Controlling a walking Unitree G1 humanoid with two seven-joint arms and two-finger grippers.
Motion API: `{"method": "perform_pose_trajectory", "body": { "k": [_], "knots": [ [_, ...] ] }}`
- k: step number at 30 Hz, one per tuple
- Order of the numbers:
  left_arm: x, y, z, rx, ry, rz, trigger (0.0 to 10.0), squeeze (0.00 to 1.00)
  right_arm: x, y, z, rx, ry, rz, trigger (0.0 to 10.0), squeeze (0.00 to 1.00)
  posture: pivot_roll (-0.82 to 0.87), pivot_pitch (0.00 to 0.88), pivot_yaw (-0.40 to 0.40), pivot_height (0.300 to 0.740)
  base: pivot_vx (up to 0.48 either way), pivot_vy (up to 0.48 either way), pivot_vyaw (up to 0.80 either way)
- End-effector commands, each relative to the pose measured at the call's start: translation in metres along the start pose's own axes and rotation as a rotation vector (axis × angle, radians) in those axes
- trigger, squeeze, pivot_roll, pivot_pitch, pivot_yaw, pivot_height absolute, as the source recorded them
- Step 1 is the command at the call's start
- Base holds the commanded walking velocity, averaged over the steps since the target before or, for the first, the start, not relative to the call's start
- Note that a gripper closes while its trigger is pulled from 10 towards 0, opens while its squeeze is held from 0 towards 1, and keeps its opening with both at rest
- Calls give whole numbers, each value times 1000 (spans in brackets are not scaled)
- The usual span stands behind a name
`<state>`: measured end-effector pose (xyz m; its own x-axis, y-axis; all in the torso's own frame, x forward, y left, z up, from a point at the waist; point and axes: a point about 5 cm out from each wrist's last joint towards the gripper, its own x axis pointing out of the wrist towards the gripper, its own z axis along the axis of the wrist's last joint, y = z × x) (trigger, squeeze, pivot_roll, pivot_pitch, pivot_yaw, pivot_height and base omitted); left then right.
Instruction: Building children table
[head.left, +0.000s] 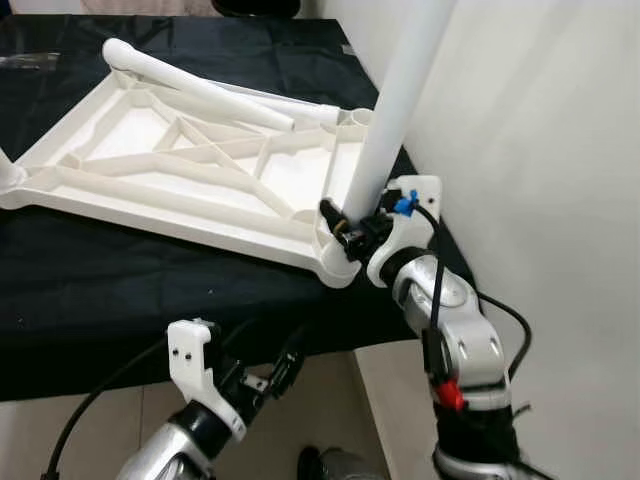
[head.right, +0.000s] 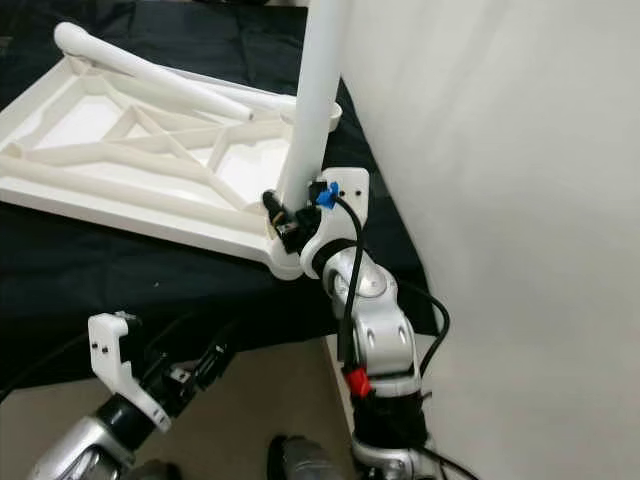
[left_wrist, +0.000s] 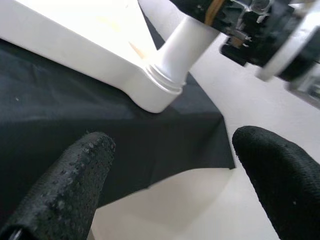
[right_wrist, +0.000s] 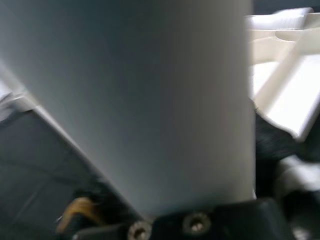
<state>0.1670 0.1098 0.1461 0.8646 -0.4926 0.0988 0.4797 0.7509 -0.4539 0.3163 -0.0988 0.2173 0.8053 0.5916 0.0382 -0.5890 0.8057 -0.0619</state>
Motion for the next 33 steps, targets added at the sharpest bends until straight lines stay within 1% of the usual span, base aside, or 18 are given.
{"method": "perform_pose_trajectory", "body": {
  "k": [1,3,5,7,8,9,11,12,13,14,15,16,22,24,28,30,31,33],
  "knots": [
    [-3,-4,1,9,10,-5,10000,0,0,-2,6,-10,-44,118,10000,1000,61,212,-119,740,0,0,0],
    [-8,-10,3,10,11,-10,10000,0,-5,-16,16,-31,-54,294,10000,1000,79,236,-114,740,0,0,0],
    [-8,-10,3,10,11,-10,10000,0,-5,-16,16,-31,-54,294,10000,1000,79,236,-114,740,0,0,0],
    [-13,-16,6,12,10,-12,10000,0,-9,-44,31,-90,-58,368,10000,1000,102,276,-107,740,0,0,0],
    [-13,-16,6,12,10,-12,10000,0,-9,-44,31,-90,-58,368,10000,1000,102,276,-107,740,0,0,0],
    [-19,-22,9,16,7,-12,10000,0,-13,-62,42,-110,-36,473,10000,1000,122,302,-103,740,0,0,0],
    [-20,-24,10,20,7,-11,10000,0,-13,-66,45,-114,-32,490,10000,1000,124,305,-103,740,0,0,0],
    [-21,-25,11,24,6,-10,10000,0,-13,-68,47,-109,-33,511,10000,769,127,309,-102,740,0,0,0],
    [-22,-25,12,29,6,-8,10000,0,-11,-68,48,-112,-34,525,10000,51,128,310,-101,740,0,0,0],
    [-22,-25,12,29,6,-8,10000,0,-11,-68,48,-112,-34,525,10000,51,128,310,-101,740,0,0,0],
    [-23,-25,12,40,5,-5,10000,0,-10,-68,48,-115,-38,528,8275,0,132,309,-100,740,0,0,0],
    [-24,-26,13,61,3,0,10000,0,-8,-65,48,-102,-56,557,0,0,132,310,-100,740,0,0,0],
    [-24,-25,15,138,-9,16,10000,0,-9,-55,32,-39,-52,555,0,0,115,288,-106,740,0,0,0],
    [-23,-24,15,155,-13,21,10000,0,-9,-53,25,-34,-29,528,0,0,112,281,-108,740,0,0,0],
    [-20,-19,13,190,-14,30,10000,0,-11,-35,-1,59,43,325,0,0,96,242,-112,740,0,0,0],
    [-16,-11,10,207,-10,41,10000,0,-15,-12,-24,110,116,40,0,0,81,210,-109,740,0,0,0],
    [-16,-11,10,207,-10,41,10000,0,-15,-12,-24,110,116,40,0,0,81,210,-109,740,0,0,0],
    [-8,0,5,216,-8,46,10000,0,-32,-6,-50,103,243,-309,0,0,67,140,-110,740,0,0,0]
  ]
}}
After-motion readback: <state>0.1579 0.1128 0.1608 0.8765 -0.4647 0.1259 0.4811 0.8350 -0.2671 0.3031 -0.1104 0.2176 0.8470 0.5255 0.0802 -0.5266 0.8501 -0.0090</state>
